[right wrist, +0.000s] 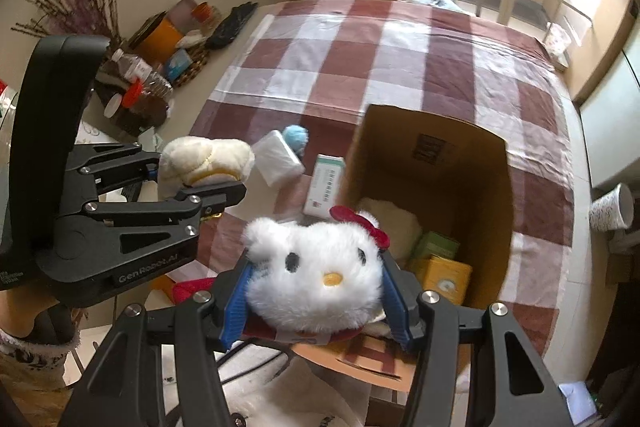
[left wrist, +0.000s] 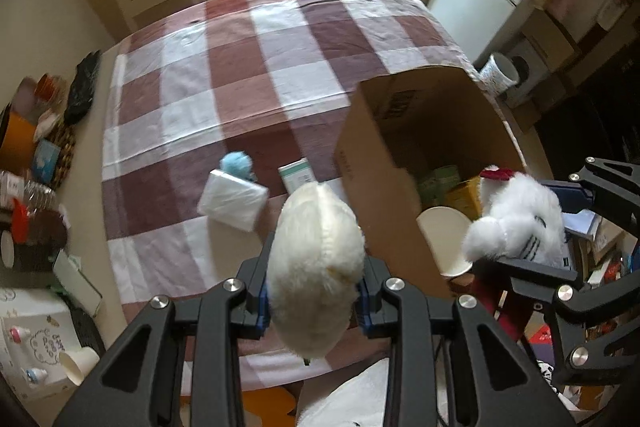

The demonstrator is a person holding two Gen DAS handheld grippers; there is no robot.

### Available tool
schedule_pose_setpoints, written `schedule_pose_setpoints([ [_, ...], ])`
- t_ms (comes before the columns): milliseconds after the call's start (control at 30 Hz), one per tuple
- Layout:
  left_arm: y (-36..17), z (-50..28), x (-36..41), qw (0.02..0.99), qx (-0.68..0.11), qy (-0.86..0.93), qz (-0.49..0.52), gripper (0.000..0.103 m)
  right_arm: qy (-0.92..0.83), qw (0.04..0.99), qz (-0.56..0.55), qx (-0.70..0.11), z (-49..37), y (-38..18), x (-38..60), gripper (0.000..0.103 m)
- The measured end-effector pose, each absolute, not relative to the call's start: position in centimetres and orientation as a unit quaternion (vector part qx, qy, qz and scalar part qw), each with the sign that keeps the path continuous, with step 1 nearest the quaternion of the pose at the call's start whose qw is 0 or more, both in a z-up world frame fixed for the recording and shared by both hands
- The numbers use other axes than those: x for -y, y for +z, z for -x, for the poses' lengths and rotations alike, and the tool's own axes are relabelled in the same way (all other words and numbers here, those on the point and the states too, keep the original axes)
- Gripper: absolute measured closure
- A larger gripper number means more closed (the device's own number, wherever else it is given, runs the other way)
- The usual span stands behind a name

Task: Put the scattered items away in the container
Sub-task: 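Lift both plush toys and carry them over the cardboard box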

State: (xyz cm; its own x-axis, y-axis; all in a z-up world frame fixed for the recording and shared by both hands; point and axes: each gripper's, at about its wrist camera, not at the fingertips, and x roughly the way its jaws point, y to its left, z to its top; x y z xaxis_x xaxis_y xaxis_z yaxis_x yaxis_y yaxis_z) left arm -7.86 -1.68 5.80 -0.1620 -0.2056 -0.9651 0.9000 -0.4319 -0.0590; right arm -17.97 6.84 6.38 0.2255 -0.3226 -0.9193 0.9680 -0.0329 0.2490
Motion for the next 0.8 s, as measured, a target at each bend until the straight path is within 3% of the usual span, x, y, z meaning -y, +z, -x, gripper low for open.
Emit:
schedule_pose_setpoints([
  [800, 3.6, 18.9, 2.9, 0.324, -0.316, -0.702, -0.551, 0.070, -0.552, 0.576, -0.525, -0.297, 25.8, 5.0, -10.0, 0.046],
])
